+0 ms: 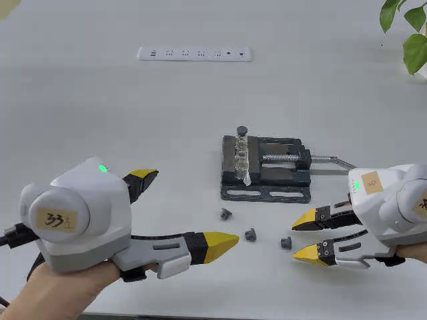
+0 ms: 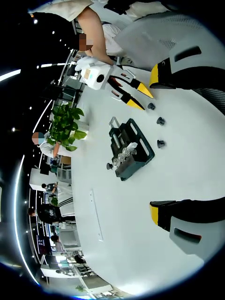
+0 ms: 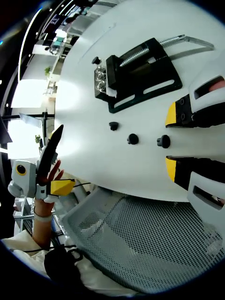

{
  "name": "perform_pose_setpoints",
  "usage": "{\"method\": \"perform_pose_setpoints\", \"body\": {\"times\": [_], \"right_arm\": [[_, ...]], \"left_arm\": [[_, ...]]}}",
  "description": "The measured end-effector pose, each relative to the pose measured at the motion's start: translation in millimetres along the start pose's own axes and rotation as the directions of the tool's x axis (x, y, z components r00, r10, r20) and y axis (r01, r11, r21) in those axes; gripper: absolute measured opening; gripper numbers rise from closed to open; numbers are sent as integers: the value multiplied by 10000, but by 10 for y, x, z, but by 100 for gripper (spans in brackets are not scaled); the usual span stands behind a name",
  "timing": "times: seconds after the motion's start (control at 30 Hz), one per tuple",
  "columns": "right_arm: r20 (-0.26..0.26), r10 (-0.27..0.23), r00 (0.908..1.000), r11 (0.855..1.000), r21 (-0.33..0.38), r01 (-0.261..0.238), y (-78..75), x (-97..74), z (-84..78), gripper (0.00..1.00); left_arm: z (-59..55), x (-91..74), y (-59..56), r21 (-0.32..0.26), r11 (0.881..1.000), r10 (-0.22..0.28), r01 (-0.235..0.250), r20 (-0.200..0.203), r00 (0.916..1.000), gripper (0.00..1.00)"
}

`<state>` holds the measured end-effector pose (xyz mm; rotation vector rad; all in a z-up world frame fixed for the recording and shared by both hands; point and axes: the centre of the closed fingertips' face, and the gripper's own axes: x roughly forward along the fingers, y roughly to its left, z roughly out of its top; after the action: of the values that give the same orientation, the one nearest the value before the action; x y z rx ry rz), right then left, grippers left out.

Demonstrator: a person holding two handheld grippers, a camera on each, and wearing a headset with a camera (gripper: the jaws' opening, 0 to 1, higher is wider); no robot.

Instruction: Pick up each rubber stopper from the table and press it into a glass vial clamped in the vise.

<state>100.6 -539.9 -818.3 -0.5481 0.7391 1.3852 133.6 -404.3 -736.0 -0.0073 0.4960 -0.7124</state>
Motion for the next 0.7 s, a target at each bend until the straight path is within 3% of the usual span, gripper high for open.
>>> {"method": "perform_pose_setpoints", "body": {"times": [0.33, 0.67, 0.7], "right_arm": [[126, -33, 9999, 10000, 77, 32, -12, 58, -1, 13], [220, -77, 9997, 9998, 196, 73, -25, 67, 25, 8], [228, -81, 9997, 9997, 219, 76, -28, 65, 29, 8]], "left_arm": [[39, -6, -73, -48, 10000, -20, 20, -35, 10000, 99], [-49, 2, -6, -58, 10000, -63, 63, -83, 9999, 99], [-13, 5, -66, -41, 10000, -76, 75, -93, 9999, 99]]}}
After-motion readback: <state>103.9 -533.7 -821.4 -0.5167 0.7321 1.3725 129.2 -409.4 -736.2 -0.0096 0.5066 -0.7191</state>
